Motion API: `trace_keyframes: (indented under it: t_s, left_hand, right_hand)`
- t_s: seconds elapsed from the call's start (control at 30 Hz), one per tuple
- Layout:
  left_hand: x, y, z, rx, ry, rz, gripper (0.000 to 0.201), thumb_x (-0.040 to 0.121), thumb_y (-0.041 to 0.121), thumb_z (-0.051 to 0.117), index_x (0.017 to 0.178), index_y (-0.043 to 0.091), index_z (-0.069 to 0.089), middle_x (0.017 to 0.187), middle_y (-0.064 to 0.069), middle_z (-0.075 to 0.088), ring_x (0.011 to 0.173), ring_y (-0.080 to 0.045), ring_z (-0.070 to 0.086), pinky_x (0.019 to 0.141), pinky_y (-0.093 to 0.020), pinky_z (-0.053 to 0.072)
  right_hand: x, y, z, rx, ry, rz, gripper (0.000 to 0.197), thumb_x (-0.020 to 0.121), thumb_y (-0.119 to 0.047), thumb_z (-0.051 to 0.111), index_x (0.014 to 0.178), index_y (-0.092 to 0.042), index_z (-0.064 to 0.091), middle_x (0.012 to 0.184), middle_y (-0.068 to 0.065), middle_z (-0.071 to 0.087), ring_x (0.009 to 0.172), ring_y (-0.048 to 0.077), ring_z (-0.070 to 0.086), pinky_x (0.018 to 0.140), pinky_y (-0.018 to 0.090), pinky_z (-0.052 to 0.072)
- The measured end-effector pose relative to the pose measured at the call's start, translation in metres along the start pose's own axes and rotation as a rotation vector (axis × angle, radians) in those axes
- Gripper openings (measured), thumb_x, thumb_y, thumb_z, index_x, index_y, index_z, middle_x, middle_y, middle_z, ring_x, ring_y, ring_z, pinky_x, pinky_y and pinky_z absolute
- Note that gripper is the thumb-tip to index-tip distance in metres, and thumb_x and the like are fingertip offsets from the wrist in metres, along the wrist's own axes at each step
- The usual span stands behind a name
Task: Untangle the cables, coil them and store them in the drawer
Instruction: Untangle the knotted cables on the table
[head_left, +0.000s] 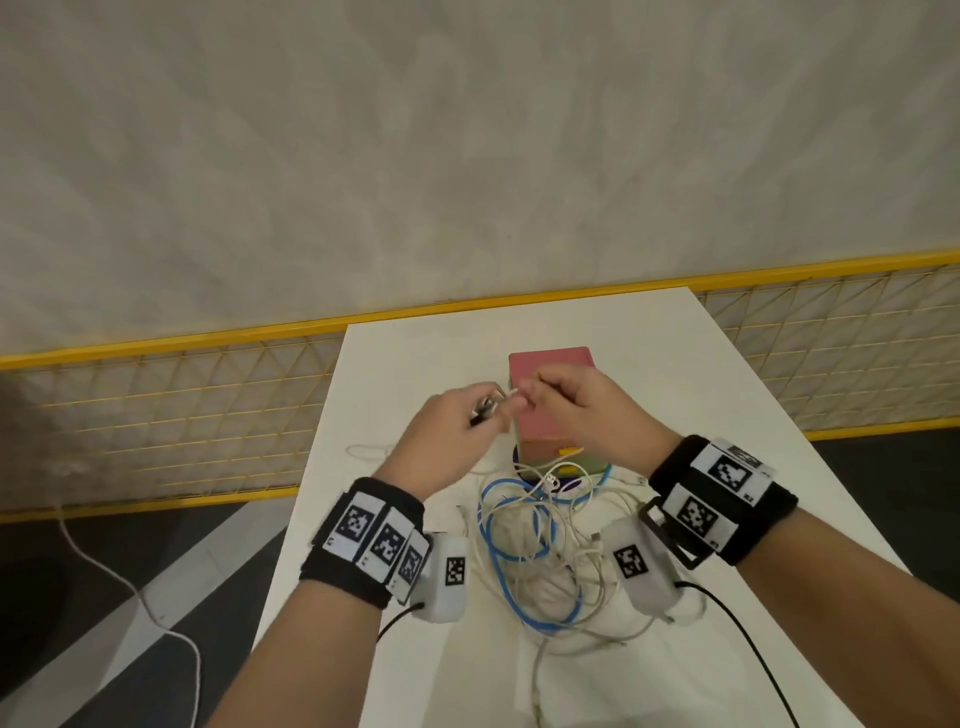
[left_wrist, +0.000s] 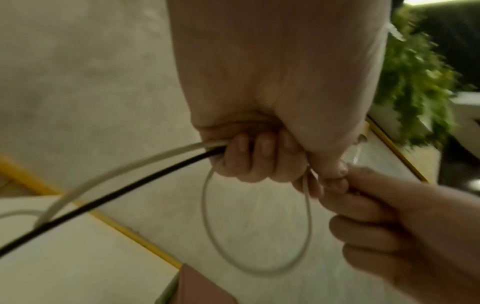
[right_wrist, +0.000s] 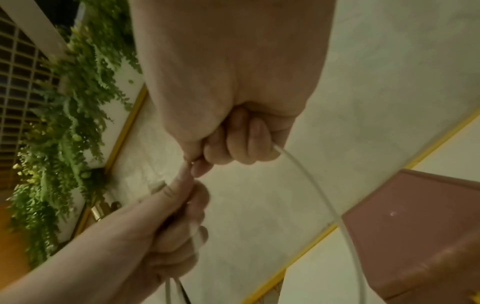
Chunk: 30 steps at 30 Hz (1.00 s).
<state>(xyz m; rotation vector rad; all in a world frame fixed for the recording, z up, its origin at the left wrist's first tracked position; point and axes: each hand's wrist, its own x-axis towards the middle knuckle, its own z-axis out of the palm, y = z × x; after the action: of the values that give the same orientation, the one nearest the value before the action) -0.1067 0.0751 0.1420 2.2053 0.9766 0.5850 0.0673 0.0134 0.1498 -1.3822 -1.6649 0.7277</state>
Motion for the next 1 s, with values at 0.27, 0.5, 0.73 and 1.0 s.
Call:
trace_keyframes:
  t_s: [0.27, 0.5, 0.73, 1.0]
  left_hand:
    - [0.009, -0.018, -0.024, 0.043, 0.574, -0.135, 0.039, 0.095, 0.045, 0.054, 0.076, 0.011, 0.053, 0.054, 0.000, 0.042, 0.052, -0.020, 0.038, 0.051, -0.032, 0.033]
    - [0.001, -0.002, -0.006, 0.341, 0.144, 0.010, 0.048, 0.097, 0.049, 0.046, 0.143, 0.048, 0.033, 0.059, 0.008, 0.053, 0.056, -0.015, 0.053, 0.062, -0.034, 0.050]
    - [0.006, 0.012, -0.022, -0.048, 0.376, 0.051, 0.028, 0.095, 0.042, 0.053, 0.078, 0.019, 0.054, 0.053, 0.007, 0.039, 0.046, -0.006, 0.035, 0.047, -0.021, 0.029]
    - [0.005, -0.011, -0.050, 0.234, 0.591, -0.025, 0.029, 0.097, 0.020, 0.056, 0.126, 0.021, 0.060, 0.065, 0.011, 0.051, 0.052, 0.004, 0.045, 0.056, -0.014, 0.034]
  right_hand:
    - [-0.017, 0.039, -0.005, 0.032, -0.074, 0.144, 0.030, 0.100, -0.021, 0.043, 0.078, -0.005, 0.053, 0.062, 0.001, 0.039, 0.059, 0.018, 0.038, 0.059, 0.035, 0.036]
    - [-0.009, 0.029, 0.003, -0.086, -0.040, 0.070, 0.030, 0.099, -0.026, 0.044, 0.071, -0.030, 0.054, 0.057, -0.010, 0.042, 0.058, 0.016, 0.037, 0.058, 0.040, 0.041]
    - [0.001, 0.010, 0.003, -0.037, 0.004, -0.032, 0.035, 0.101, -0.022, 0.043, 0.072, -0.040, 0.054, 0.060, -0.015, 0.044, 0.059, 0.011, 0.037, 0.057, 0.024, 0.032]
    - [-0.017, 0.049, 0.005, -0.110, -0.016, 0.130, 0.033, 0.101, -0.020, 0.041, 0.072, -0.034, 0.049, 0.062, -0.021, 0.049, 0.064, 0.011, 0.043, 0.068, 0.046, 0.045]
